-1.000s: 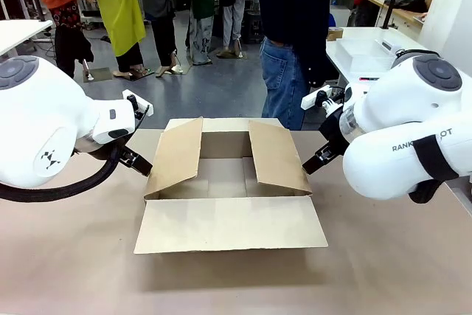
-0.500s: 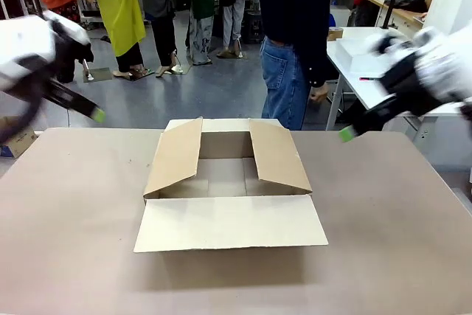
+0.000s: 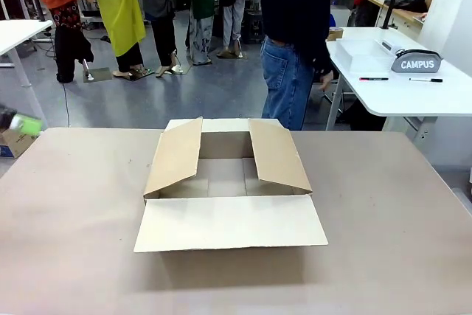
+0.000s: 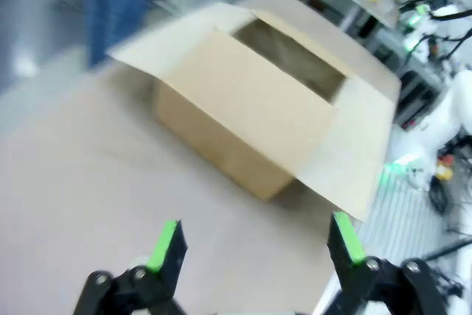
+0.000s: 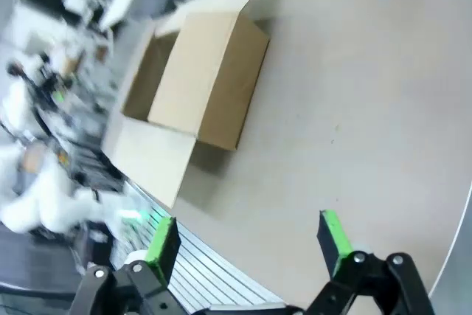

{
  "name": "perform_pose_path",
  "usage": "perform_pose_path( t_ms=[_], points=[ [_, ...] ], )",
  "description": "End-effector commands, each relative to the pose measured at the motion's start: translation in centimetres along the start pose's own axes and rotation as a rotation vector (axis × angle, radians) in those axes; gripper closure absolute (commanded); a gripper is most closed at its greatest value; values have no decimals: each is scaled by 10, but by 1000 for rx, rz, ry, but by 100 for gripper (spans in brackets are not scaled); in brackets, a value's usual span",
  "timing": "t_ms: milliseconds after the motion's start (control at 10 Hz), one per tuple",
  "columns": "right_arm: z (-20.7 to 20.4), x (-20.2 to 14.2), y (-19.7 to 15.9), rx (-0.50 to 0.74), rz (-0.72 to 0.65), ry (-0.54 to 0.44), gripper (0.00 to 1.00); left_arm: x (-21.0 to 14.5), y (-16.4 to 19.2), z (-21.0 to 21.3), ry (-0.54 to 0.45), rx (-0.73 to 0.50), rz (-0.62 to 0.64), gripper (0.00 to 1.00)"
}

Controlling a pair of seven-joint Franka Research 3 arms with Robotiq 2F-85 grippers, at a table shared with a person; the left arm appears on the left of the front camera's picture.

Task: Pack the gift set into the box.
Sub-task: Place both hands on the side flaps of the Package Box and spread them outward.

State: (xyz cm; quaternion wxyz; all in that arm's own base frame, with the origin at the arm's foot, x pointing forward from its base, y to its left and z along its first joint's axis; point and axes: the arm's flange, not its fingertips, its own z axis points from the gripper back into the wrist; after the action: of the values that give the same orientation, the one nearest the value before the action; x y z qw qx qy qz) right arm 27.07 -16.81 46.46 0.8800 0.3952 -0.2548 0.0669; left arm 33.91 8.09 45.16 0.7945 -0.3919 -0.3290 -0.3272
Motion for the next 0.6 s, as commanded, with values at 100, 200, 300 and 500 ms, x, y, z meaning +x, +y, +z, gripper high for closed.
perform_pose_path(
  t_ms=[100,200,300,500],
  points=[
    [-19,-2,-58,203,-169,-215,0,-83,94,22,-327,-361,389,0],
    [-21,-3,-69,195,-209,-236,0,-99,97,29,-464,-364,445,0],
    [-27,-3,-78,136,-268,-281,0,-103,97,34,-586,-286,559,0],
    [-7,-17,-68,184,-237,-207,0,-109,71,33,-305,-275,293,0]
  ],
)
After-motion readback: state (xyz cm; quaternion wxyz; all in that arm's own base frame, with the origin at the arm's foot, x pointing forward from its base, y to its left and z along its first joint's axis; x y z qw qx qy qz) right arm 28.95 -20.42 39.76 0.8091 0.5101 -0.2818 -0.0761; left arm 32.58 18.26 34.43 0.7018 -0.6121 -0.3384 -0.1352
